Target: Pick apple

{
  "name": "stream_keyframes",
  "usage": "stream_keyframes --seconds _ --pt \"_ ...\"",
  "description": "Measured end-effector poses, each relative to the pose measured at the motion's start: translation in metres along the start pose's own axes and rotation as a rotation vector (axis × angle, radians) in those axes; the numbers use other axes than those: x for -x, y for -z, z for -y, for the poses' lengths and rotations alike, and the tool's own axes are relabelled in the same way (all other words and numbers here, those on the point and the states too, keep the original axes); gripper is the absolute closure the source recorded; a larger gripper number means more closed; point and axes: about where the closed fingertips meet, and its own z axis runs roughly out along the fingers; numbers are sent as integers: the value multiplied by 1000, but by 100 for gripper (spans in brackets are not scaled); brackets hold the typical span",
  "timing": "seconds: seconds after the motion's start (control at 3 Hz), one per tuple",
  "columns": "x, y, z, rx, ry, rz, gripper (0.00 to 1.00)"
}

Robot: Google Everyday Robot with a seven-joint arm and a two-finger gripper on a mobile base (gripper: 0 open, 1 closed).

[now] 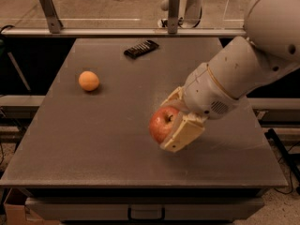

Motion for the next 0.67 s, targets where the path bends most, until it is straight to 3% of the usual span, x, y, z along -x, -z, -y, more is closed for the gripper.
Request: stream_keyframes --seconds 0.33,0.67 --pt "22 32 28 -20 23 123 100" --pt "36 60 59 -38 -25 280 100"
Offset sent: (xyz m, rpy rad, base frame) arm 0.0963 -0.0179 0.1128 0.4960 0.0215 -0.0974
